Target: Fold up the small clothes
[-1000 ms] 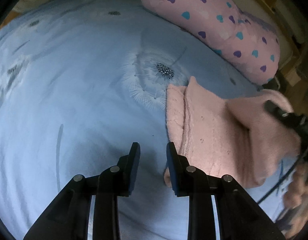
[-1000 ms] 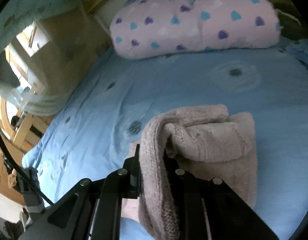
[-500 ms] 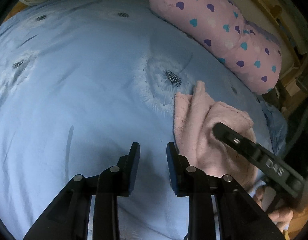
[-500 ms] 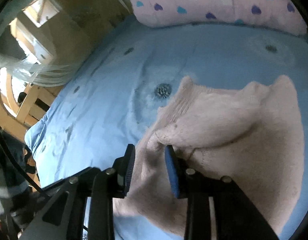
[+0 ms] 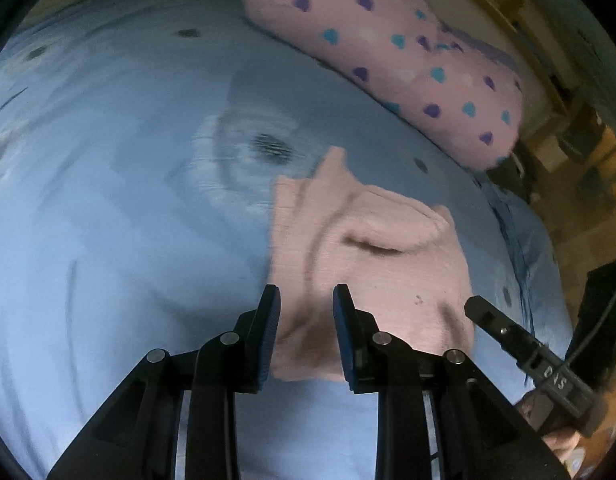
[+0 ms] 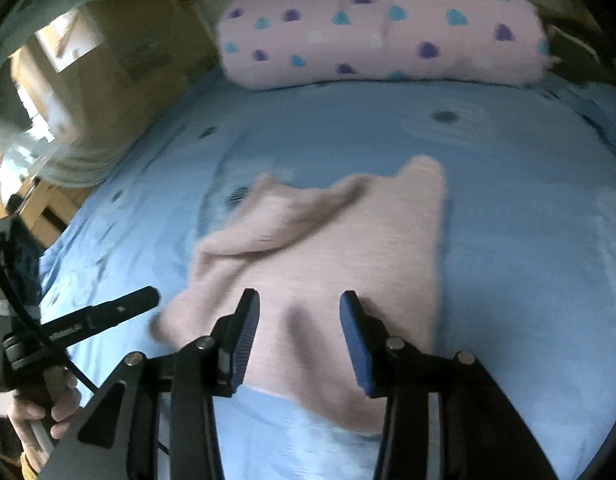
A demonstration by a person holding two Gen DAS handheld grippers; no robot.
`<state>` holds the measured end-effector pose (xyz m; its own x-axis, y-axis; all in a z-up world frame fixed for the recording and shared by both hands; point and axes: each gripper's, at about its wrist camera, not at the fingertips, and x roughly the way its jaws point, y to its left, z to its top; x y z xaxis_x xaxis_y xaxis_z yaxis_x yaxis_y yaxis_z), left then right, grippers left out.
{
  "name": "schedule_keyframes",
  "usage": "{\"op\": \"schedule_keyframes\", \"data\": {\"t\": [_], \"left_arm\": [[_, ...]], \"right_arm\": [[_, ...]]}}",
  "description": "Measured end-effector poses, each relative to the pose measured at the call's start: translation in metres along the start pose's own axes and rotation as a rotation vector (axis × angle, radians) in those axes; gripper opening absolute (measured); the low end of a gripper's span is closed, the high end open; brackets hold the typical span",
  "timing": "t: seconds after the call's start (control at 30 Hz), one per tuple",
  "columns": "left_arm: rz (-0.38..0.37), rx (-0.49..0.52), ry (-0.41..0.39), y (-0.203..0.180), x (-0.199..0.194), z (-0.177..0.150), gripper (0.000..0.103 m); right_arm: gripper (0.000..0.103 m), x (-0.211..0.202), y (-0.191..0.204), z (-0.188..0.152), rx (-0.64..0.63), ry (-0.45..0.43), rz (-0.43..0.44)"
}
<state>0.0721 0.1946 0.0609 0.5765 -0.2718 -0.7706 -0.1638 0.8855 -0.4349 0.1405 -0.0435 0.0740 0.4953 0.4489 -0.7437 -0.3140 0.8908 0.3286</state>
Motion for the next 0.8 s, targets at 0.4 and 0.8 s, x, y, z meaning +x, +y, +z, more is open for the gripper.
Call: {"op": "schedule_keyframes", "data": {"t": [0.4, 0.8], "left_arm": [[0.227, 0.368, -0.020, -0.057, 0.062, 0.008, 0.030], [0.093, 0.246, -0.152, -0.043, 0.069, 0.034, 0.009]], "right_arm": [[0.050, -0.002, -0.073, -0.018, 0.145, -0.014, 0.035], [0.050, 0.007, -0.072, -0.019, 0.110, -0.026, 0.061]]}}
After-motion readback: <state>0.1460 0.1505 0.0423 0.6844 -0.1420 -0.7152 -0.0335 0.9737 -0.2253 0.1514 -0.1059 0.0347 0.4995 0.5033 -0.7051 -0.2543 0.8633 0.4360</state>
